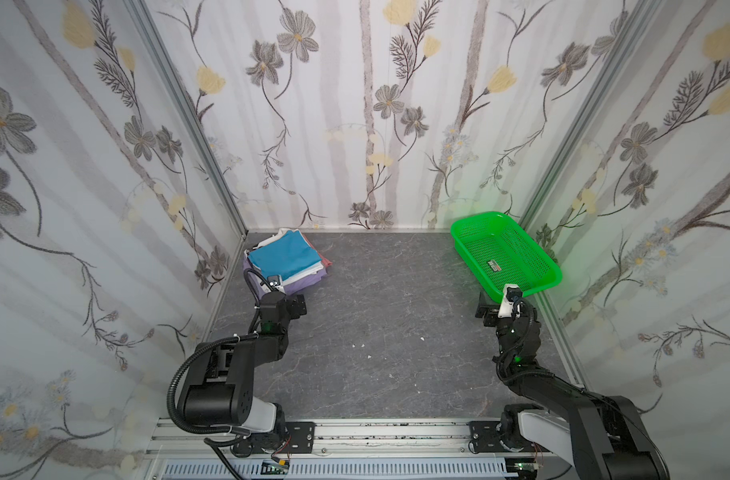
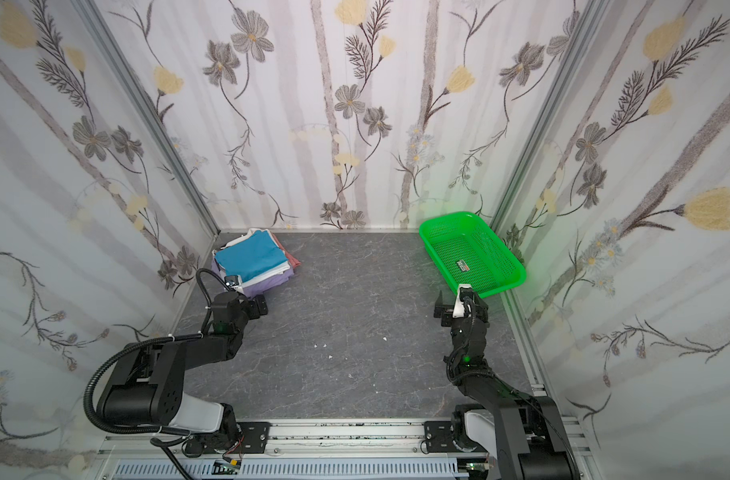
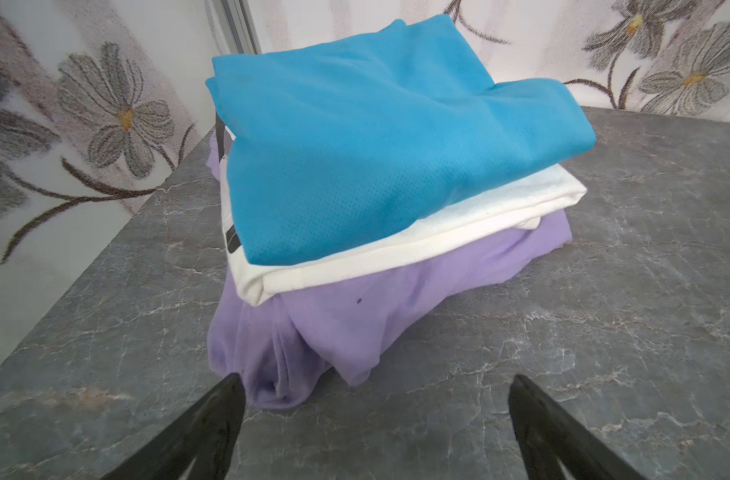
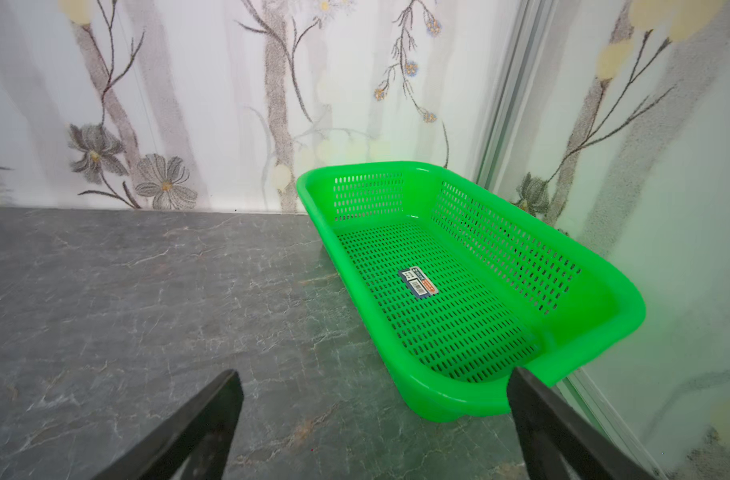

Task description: Fold and stack the t-shirts

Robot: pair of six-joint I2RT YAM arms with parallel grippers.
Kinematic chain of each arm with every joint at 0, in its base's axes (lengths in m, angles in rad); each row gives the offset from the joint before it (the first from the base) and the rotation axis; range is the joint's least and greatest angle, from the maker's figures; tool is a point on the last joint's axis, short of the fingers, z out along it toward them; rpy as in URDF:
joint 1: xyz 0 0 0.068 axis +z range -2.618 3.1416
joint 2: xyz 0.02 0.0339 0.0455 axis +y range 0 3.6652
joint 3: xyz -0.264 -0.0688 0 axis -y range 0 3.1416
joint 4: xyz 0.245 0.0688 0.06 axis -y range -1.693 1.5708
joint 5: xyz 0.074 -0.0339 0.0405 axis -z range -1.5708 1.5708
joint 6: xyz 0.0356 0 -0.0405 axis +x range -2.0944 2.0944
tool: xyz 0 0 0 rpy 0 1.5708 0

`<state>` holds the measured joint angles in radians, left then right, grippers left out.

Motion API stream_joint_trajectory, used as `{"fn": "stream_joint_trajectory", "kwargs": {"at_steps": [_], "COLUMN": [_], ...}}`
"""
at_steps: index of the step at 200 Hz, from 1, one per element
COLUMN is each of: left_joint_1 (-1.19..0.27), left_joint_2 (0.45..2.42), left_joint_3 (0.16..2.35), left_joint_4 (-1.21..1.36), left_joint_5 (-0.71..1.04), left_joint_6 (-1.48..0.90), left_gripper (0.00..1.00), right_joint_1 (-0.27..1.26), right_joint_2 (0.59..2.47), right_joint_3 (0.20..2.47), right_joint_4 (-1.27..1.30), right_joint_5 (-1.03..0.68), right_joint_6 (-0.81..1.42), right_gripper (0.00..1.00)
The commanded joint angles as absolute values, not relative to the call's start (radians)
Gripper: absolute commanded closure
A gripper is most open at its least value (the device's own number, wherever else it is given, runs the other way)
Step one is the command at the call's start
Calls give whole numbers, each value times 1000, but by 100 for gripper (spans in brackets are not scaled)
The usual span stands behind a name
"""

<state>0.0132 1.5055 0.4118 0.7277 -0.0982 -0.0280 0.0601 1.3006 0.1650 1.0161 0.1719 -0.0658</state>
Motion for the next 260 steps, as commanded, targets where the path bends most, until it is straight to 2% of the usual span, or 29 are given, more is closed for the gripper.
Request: {"fn": "stream_joint_trajectory", "kwargs": {"at_steps": [1,59,86,101,115,135,260], "left_joint_1": [34,17,12,9,9,9,17], "left_joint_2": [1559,1564,1565,1565,1564,1564,1565], "left_joint_3": [390,400,400,400,400,399,394], "left_joint_4": [898,881,887,888,885,885,895], "left_joint_5": [33,26,17,15,14,16,26], "left_joint_6": [-38,-15,-12,-10,-10,-10,-17], "left_gripper": [0,0,0,0,0,0,0], "right_joint_1": [31,-12,-14,-15,-16,-20,-15], "right_joint_2": [1321,1375,1531,1466,1512,1490,1505], "right_joint_3": [212,268,132,146,134,166,177], "right_joint_4": [1065,1030,1470,1323,1430,1326,1333], "right_joint_5": [110,141,131,133,143,185,187], "right_joint_6": [-17,72,76,81,85,106,100], "right_gripper": [0,0,0,0,0,0,0]}}
